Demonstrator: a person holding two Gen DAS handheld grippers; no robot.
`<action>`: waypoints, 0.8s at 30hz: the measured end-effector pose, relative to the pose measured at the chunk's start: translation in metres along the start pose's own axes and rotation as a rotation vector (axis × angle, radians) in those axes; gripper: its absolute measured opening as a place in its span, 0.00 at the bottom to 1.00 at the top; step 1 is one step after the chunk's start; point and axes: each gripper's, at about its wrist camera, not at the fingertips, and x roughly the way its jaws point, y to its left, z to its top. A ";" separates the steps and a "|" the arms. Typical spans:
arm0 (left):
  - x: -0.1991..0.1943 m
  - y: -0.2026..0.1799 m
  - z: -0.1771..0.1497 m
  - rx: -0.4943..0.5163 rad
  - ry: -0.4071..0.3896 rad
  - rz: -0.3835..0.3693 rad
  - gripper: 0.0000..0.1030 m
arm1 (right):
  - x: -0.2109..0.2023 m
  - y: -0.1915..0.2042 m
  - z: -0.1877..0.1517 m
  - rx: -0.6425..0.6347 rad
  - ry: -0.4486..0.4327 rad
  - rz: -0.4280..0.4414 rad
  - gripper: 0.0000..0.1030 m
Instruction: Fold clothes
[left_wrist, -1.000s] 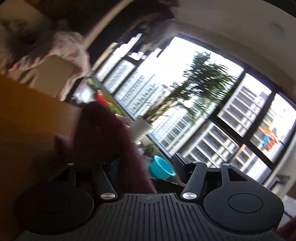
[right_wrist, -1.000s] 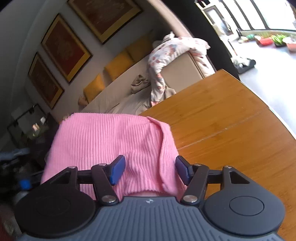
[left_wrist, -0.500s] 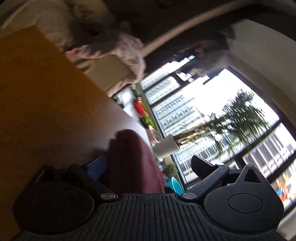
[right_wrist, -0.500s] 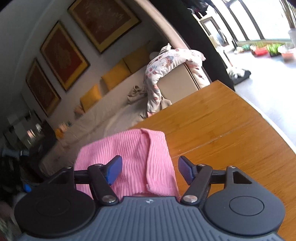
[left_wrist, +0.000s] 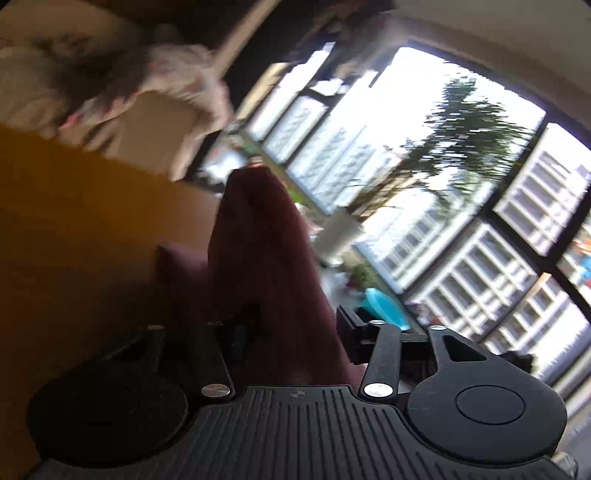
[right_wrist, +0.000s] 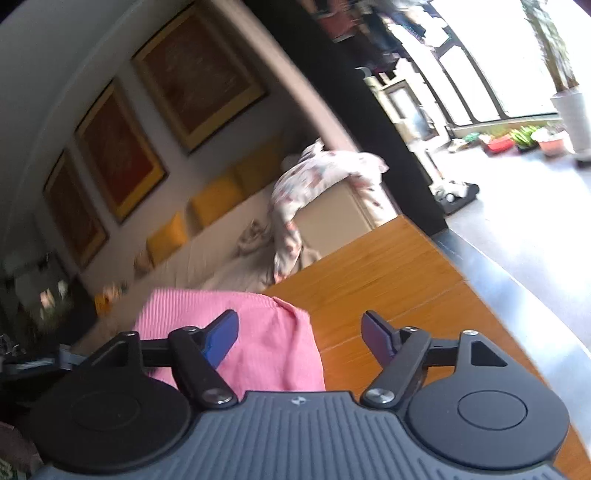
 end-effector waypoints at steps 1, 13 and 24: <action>0.005 -0.008 0.003 0.017 -0.001 -0.025 0.47 | 0.000 -0.004 0.001 0.021 0.001 0.006 0.74; 0.029 0.074 -0.010 -0.134 0.086 0.158 0.50 | 0.015 0.017 -0.004 -0.135 0.078 0.043 0.75; -0.018 0.060 0.045 -0.094 -0.020 -0.055 0.68 | 0.029 0.109 -0.021 -0.600 0.228 0.183 0.66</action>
